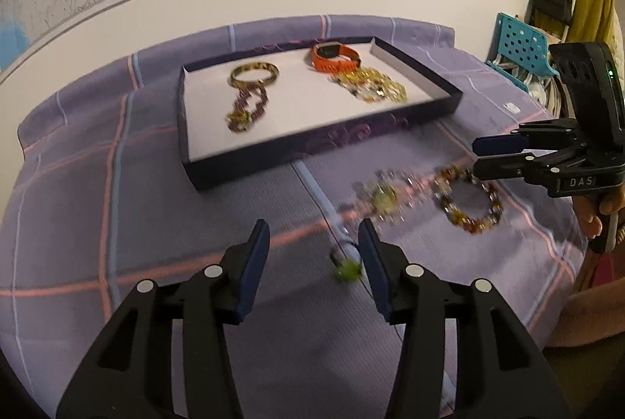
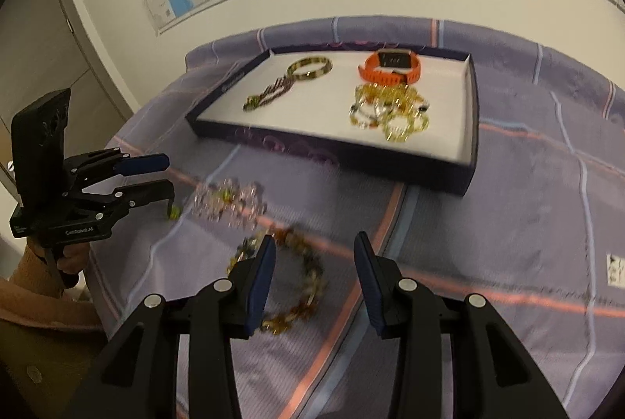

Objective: Organize jewelry
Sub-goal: 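Move both open grippers back to the green ring and chip bracelet, then grasp the green ring with the left gripper while the right grasps the multicolour chip bracelet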

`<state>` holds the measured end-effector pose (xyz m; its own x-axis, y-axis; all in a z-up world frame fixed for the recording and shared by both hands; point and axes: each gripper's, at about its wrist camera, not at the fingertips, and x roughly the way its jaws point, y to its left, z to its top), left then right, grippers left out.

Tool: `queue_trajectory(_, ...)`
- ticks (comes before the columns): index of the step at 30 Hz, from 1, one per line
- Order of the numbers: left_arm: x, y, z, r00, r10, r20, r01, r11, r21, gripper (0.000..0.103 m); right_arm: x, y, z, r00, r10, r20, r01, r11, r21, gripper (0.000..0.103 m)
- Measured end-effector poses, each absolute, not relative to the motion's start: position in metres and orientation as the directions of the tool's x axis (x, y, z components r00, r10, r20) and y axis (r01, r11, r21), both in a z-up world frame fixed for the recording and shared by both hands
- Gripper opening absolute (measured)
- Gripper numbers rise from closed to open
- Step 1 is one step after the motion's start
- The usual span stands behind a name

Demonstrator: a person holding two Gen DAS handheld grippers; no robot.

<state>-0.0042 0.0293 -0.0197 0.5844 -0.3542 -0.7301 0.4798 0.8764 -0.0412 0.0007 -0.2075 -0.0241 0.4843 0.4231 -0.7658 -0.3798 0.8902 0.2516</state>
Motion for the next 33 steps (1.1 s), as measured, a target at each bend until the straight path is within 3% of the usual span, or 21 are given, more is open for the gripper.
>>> queue_trajectory(20,-0.014,0.014,-0.032,0.571,-0.3,-0.764,0.458,0.889,-0.006,0.047,-0.012,-0.189,-0.035,0.532,0.302,-0.791,-0.37,0.923,0.104,0.043)
queue_trajectory(26,-0.017,0.017,-0.033,0.571,-0.299,-0.765,0.463,0.886,0.0,0.046,-0.013,-0.185,-0.036,0.542,0.28,-0.792,-0.374,0.925,0.072,0.032)
queue_trajectory(30,-0.016,0.019,-0.034,0.568,-0.302,-0.766,0.464,0.886,-0.005,0.039,-0.016,-0.179,-0.035,0.535,0.299,-0.79,-0.397,0.914,0.078,0.012)
queue_trajectory(33,-0.017,0.017,-0.033,0.563,-0.311,-0.766,0.472,0.881,-0.01,0.031,-0.016,-0.177,-0.034,0.534,0.301,-0.79,-0.397,0.914,0.08,0.01)
